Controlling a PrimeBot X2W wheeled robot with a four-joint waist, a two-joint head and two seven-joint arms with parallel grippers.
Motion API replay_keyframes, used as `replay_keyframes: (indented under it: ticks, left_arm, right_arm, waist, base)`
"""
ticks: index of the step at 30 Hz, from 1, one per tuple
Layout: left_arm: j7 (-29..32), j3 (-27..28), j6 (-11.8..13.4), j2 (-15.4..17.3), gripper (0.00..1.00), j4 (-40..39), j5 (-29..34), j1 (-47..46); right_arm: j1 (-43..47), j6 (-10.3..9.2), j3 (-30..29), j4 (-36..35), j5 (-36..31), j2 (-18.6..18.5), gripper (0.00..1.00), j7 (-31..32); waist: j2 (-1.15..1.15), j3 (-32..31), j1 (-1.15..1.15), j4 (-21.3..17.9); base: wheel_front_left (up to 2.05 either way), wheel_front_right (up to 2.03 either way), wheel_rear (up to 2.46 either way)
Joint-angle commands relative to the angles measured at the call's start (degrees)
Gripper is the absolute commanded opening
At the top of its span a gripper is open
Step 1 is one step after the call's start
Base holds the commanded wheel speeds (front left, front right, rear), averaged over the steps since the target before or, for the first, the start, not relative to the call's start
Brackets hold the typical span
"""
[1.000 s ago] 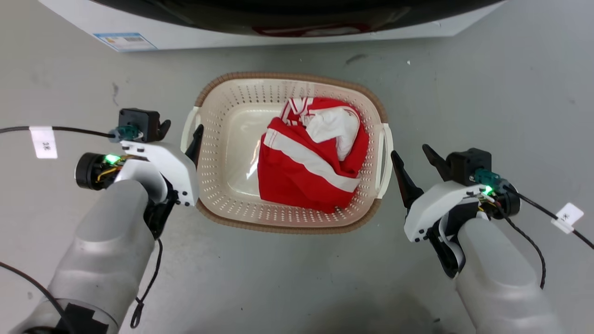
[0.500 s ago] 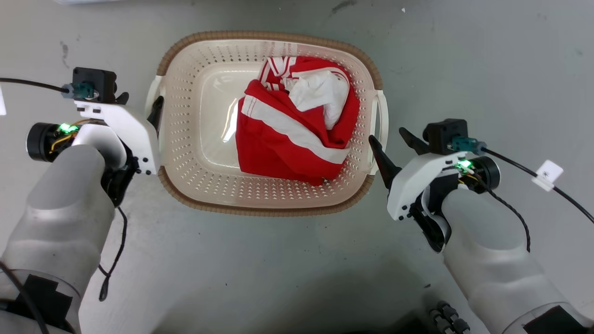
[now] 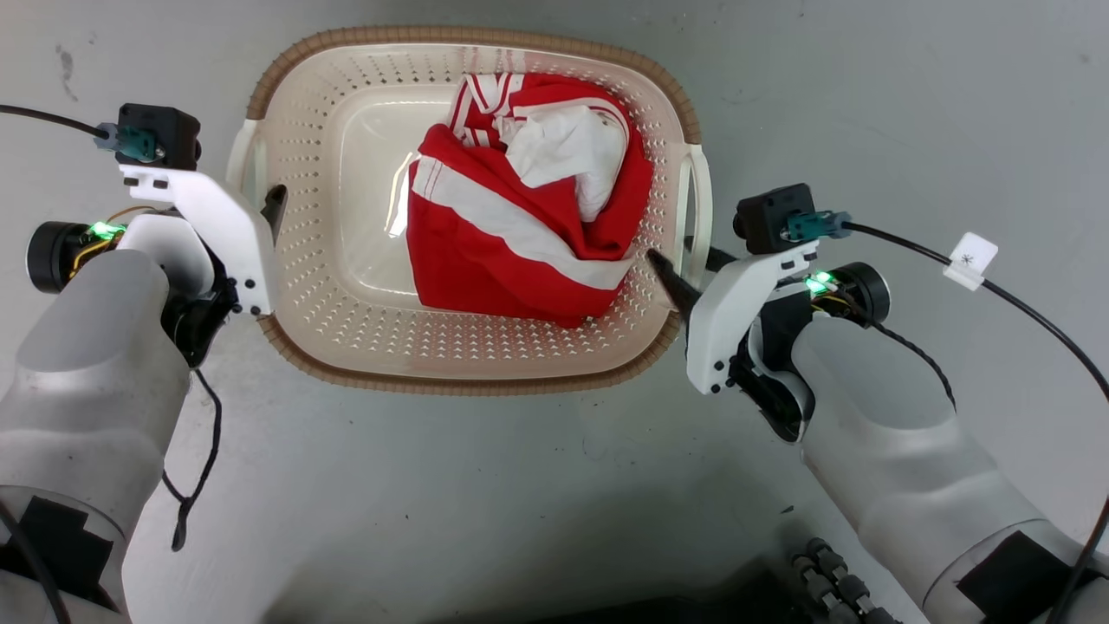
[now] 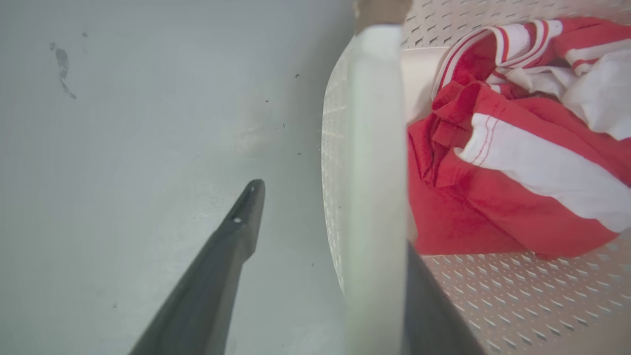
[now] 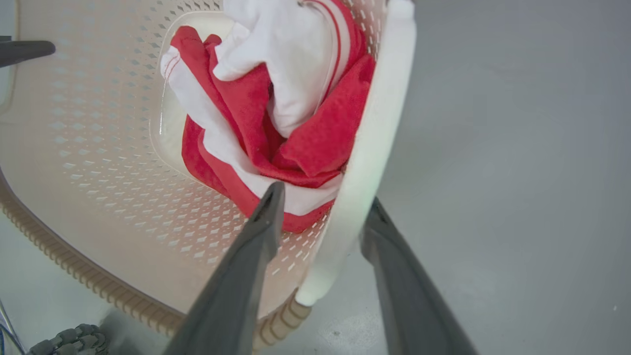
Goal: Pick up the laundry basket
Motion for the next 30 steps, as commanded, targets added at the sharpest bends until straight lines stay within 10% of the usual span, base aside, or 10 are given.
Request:
replay_keyframes:
  ticks: [1,18,30]
  left_arm:
    - [0.06,-0.37,0.10,0.30,0.00,-0.03,-0.55,-0.75]
    - [1.79,-5.18,0.06,-1.50,0.00,-0.76,-6.97,0.70]
    - [12.42,-9.00,-0.29,-7.46,0.00,-0.72,-15.20,5.24]
  right_arm:
    - [-1.40,-0.03,0.68,0.24,0.90,-0.09,0.00,0.00]
    - [-3.74,-0.02,6.96,4.71,7.97,-0.03,0.00,0.94]
    - [-4.54,0.05,9.14,11.27,11.96,0.36,0.00,15.53]
  waist:
    - [0.00,0.10,-0.01,-0.08]
    - [0.00,-3.00,-0.01,0.75]
    - [0.00,-15.69,-0.01,4.11]
  base:
    - [0.00,0.00,0.00]
    - [0.00,0.00,0.00]
    - [0.00,0.00,0.00]
